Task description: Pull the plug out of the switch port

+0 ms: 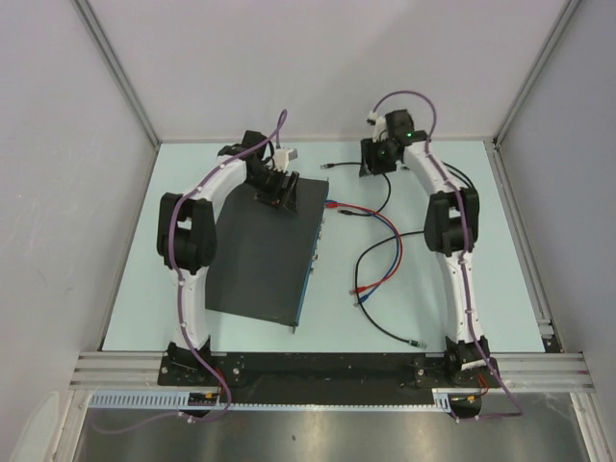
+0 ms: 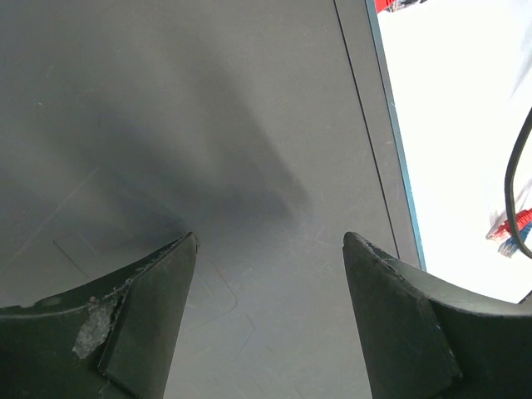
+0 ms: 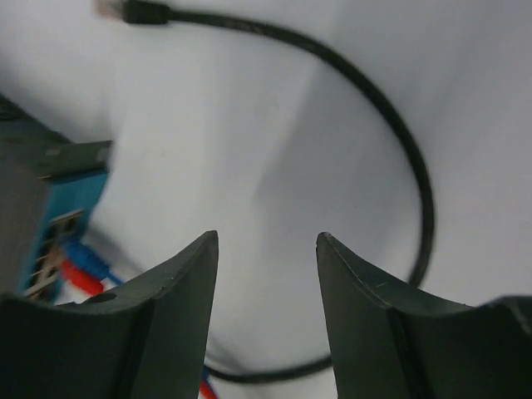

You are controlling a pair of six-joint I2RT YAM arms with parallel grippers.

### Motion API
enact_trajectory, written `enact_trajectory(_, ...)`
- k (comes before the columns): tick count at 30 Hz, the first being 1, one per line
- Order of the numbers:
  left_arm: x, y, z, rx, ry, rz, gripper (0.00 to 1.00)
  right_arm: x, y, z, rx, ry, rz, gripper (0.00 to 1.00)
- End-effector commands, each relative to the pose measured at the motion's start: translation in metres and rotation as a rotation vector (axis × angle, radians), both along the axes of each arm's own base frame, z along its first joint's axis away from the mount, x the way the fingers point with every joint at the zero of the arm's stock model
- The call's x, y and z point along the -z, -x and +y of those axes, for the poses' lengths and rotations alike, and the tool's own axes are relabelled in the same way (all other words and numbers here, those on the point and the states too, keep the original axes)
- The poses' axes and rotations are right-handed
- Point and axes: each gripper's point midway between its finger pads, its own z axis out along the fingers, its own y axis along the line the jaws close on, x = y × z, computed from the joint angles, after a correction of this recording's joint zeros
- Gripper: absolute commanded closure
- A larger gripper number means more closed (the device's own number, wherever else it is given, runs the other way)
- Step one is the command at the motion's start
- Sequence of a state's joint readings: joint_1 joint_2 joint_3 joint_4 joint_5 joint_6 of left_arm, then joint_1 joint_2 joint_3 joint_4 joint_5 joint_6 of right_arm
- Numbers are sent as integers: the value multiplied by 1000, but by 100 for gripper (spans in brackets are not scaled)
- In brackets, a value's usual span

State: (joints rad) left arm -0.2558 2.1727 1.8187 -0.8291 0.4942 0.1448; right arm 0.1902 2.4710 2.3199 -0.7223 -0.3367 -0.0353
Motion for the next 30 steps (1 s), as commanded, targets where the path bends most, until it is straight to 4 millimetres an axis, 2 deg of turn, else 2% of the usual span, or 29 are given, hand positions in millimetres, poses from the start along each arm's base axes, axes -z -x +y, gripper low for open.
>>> enact_trajectory(1, 31, 9, 36, -28, -140, 34, 19, 26, -22, -37, 128, 136, -9, 45)
enact_trajectory(5, 33, 13, 37, -30, -141, 38, 19, 37, -18, -28, 98, 163, -1, 45)
enact_trajectory(9, 36, 15, 37, -29, -139, 52, 19, 34, -19, -25, 65, 190, -25, 45)
enact_trajectory(13, 38, 12, 35, -33, -133, 54, 20, 27, -27, -40, 81, 267, -73, 43)
enact_trajectory(16, 38, 13, 34, -34, -128, 60, 19, 30, -30, -49, 89, 303, -78, 43)
enact_trajectory(21, 42, 13, 34, -34, -130, 69, 19, 59, -15, -48, 37, 322, -5, 44)
enact_trajectory(23, 41, 13, 34, -33, -130, 67, 19, 73, -4, -48, 13, 324, 40, 50)
enact_trajectory(24, 41, 13, 34, -34, -131, 67, 19, 78, -1, -50, 11, 326, 57, 60)
enact_trajectory(25, 40, 12, 34, -34, -132, 64, 19, 88, 4, -51, 7, 322, 84, 65)
enact_trajectory(28, 39, 11, 34, -37, -129, 64, 19, 95, 11, -58, 1, 314, 123, 67)
enact_trajectory(29, 39, 10, 34, -38, -130, 64, 19, 96, 13, -65, -3, 322, 130, 71)
enact_trajectory(30, 38, 10, 34, -37, -128, 59, 19, 92, 12, -69, -5, 334, 120, 80)
